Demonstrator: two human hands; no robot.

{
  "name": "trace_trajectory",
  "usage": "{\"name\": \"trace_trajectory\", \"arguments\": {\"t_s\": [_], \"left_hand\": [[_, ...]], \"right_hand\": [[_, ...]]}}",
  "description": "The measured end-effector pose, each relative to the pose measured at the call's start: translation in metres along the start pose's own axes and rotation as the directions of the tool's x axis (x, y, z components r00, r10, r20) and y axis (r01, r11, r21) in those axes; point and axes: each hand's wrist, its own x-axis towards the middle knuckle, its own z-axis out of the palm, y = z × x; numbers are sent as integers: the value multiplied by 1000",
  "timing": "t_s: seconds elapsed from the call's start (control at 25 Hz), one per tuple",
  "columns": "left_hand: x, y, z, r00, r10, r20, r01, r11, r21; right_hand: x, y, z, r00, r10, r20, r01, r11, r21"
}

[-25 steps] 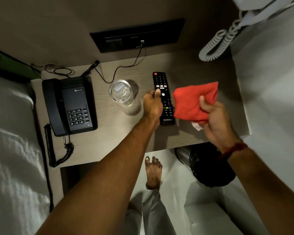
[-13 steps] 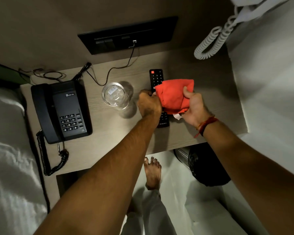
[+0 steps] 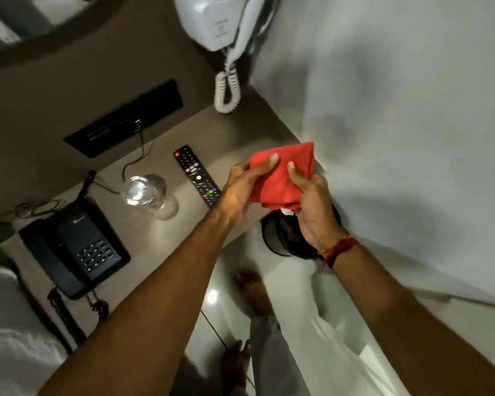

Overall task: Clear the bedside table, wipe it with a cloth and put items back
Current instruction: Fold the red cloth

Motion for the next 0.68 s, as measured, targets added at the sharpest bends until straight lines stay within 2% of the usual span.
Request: {"name": "trace_trajectory", "arguments": {"t_s": [0.12, 0.2, 0.28, 0.36, 0.44, 0.48, 0.56, 0.68], "left_hand": [[-49, -9, 79, 975, -103, 195, 81, 990, 117], [-72, -25, 124, 942, -164, 291, 110, 975, 195], [-101, -42, 178, 908, -201, 368, 98, 955, 279], [-135, -65, 233, 872, -238, 428, 89, 936, 341], [-178, -99, 292, 833, -302, 465, 87, 899, 428], [-201, -119, 322, 816, -324, 479, 64, 874, 481], [-220, -153, 346, 810, -332, 484, 24, 842, 538], [-260, -209, 387, 800, -379, 466, -5, 771, 636]], "right_hand": [[-71, -34, -87, 970, -77, -230, 81, 997, 7], [-112, -48, -146, 906, -197, -374, 160, 979, -129], [-162, -60, -215, 799, -327, -504, 166, 927, -337], [-218, -63, -284, 703, -486, -519, 67, 772, -632], [-286, -51, -353, 649, -565, -509, -152, 559, -815], [-320, -43, -384, 660, -563, -497, -252, 457, -853], [-349, -21, -413, 745, -493, -449, -339, 301, -892], [-389, 3, -452, 775, -354, -523, -425, 321, -846]]}}
